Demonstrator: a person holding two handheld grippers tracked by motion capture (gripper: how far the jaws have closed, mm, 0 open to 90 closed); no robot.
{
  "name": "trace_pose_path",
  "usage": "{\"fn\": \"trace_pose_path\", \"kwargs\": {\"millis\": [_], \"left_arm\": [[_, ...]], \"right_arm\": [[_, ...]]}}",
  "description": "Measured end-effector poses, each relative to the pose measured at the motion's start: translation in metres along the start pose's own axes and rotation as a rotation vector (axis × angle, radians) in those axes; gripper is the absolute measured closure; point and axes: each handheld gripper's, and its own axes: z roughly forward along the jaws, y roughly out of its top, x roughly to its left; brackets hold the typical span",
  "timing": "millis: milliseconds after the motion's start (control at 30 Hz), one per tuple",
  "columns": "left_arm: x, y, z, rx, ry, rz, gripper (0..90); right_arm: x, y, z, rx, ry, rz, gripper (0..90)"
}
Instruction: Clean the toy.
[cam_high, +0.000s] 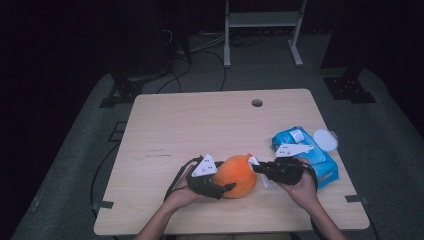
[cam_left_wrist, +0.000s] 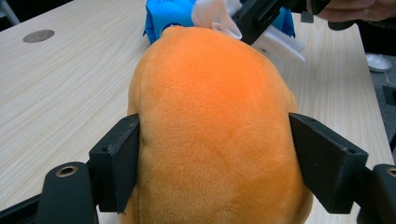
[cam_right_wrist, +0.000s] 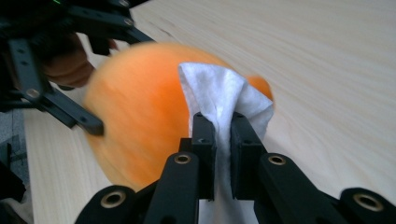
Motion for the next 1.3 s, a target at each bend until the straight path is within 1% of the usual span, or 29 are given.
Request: {"fn": "trace_pose_path", "kwargs": {"millis": [33,67,133,200,233,267,300,333,367,400,433,500,533,600,633,667,733,800,867,933,1000,1033,1067,1100,1167,1233,1300], "left_arm": [[-0.001,0.001,0.001,0.006,0.004,0.004,21.9],[-0.002,0.002,0.002,0.011,0.012,0.007,21.3],[-0.005,0.004,0.004,0.016,0.018,0.022,20.9],[-0.009,0.005,0.005,0.019,0.018,0.05,21.0],[-0.011,0.006,0.005,0.018,0.017,0.057,21.0],[-0.012,0.006,0.005,0.022,0.021,0.071,21.0],[-0.013,0.006,0.004,0.024,0.022,0.074,21.0],[-0.013,0.006,0.004,0.024,0.02,0.074,21.0],[-0.012,0.005,0.003,0.021,0.016,0.07,21.1],[-0.012,0.005,0.003,0.018,0.011,0.065,21.1],[-0.012,0.005,0.003,0.018,0.01,0.064,21.1],[-0.012,0.005,0.004,0.016,0.007,0.061,21.0],[-0.011,0.006,0.004,0.017,0.006,0.061,21.0],[-0.012,0.006,0.005,0.015,0.007,0.057,20.8],[-0.012,0.006,0.006,0.019,0.009,0.059,20.4],[-0.012,0.006,0.006,0.019,0.007,0.062,20.3],[-0.013,0.007,0.005,0.018,0.001,0.063,20.0],[-0.01,0.007,0.001,0.018,-0.024,0.057,18.4],[-0.005,0.008,-0.004,-0.012,-0.048,0.021,16.9],[0.001,0.008,-0.007,-0.034,-0.061,-0.035,15.2],[0.005,0.006,-0.005,-0.002,-0.067,-0.063,11.6],[0.005,0.004,-0.003,0.003,-0.075,-0.066,12.1],[0.003,0.003,-0.001,0.006,-0.071,-0.062,14.2],[0.001,0.004,0.001,0.019,-0.071,-0.053,14.3],[-0.003,0.005,0.002,0.032,-0.064,-0.032,14.3],[-0.004,0.006,0.001,0.032,-0.07,-0.012,14.3],[-0.003,0.005,-0.002,0.023,-0.083,-0.011,14.3]], "right_arm": [[-0.001,0.0,-0.001,-0.001,0.009,0.015,81.5],[0.0,0.001,-0.001,-0.001,0.008,0.015,81.5],[0.009,0.007,0.0,-0.007,-0.001,-0.016,81.6],[0.018,0.016,-0.001,-0.036,0.029,-0.039,81.6],[0.024,0.021,-0.001,-0.042,0.039,-0.06,81.6],[0.027,0.023,-0.001,-0.042,0.039,-0.073,81.5],[0.029,0.024,0.0,-0.034,0.032,-0.095,81.6],[0.029,0.023,0.001,-0.031,0.031,-0.095,81.6],[0.026,0.021,0.002,-0.031,0.036,-0.086,81.6],[0.022,0.018,0.002,-0.031,0.04,-0.074,81.7],[0.016,0.015,0.001,-0.03,0.041,-0.052,81.7],[0.009,0.01,0.0,-0.026,0.029,-0.027,81.7],[0.006,0.009,-0.002,-0.021,0.02,-0.021,81.7],[0.004,0.008,-0.004,-0.02,0.012,-0.01,81.7],[0.006,0.01,-0.004,-0.023,0.008,-0.01,81.6],[0.01,0.012,-0.004,-0.024,0.006,-0.023,81.6],[0.019,0.018,-0.003,-0.028,0.026,-0.061,81.5],[0.024,0.019,0.0,-0.01,0.023,-0.087,81.6],[0.023,0.017,0.0,0.006,0.037,-0.089,81.8],[0.019,0.015,-0.002,0.007,0.042,-0.083,81.8],[0.014,0.012,-0.003,0.006,0.054,-0.068,81.8],[0.014,0.012,-0.004,0.006,0.057,-0.061,81.8],[0.013,0.012,-0.004,0.006,0.056,-0.059,81.8],[0.015,0.014,-0.003,0.008,0.049,-0.062,81.8],[0.024,0.018,-0.003,0.012,0.033,-0.092,81.8],[0.032,0.022,-0.002,0.003,0.044,-0.121,81.7],[0.033,0.024,-0.002,0.01,0.041,-0.139,81.8]]}}
